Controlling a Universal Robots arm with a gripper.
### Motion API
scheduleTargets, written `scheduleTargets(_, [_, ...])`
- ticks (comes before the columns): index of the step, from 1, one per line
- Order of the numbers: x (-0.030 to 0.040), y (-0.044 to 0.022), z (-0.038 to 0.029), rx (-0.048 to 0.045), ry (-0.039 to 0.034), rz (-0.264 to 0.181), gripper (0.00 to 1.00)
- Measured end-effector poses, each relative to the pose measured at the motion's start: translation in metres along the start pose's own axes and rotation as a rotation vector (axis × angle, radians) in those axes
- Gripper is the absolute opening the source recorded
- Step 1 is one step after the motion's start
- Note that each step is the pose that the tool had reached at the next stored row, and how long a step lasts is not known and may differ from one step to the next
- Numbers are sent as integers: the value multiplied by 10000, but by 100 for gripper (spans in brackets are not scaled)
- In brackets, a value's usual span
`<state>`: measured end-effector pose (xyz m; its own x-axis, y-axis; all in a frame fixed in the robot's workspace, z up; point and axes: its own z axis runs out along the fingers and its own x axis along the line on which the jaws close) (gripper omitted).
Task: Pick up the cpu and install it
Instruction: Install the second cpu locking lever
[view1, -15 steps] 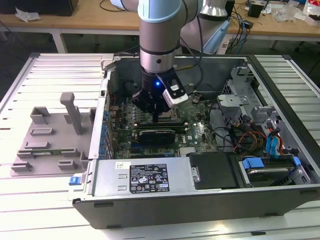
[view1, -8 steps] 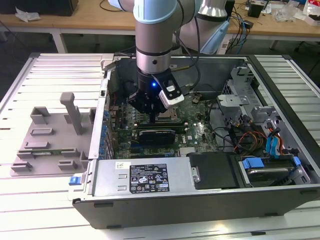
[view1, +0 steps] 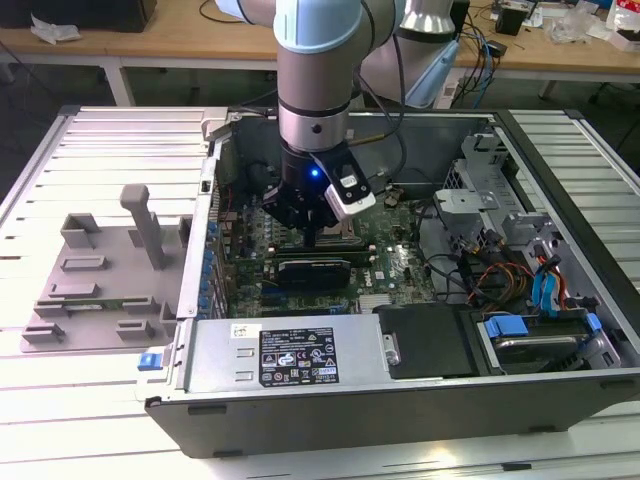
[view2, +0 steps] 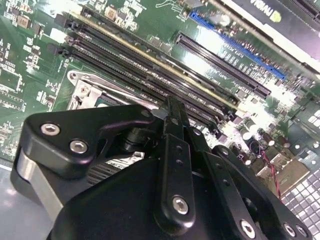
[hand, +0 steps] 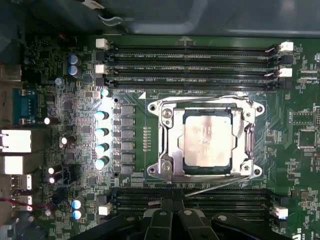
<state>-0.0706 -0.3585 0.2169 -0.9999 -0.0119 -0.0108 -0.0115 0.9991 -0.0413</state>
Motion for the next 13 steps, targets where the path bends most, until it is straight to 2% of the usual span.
scheduleTargets(3, [1, -19, 0, -12, 1, -28, 11])
scheduleTargets(6, [1, -38, 2, -222, -8, -103, 11])
scheduleTargets(8, [4, -42, 2, -232, -11, -256, 11])
scheduleTargets(11, [5, -42, 4, -238, -26, -745, 11])
scheduleTargets(13, [8, -43, 6, -291, -36, -985, 11])
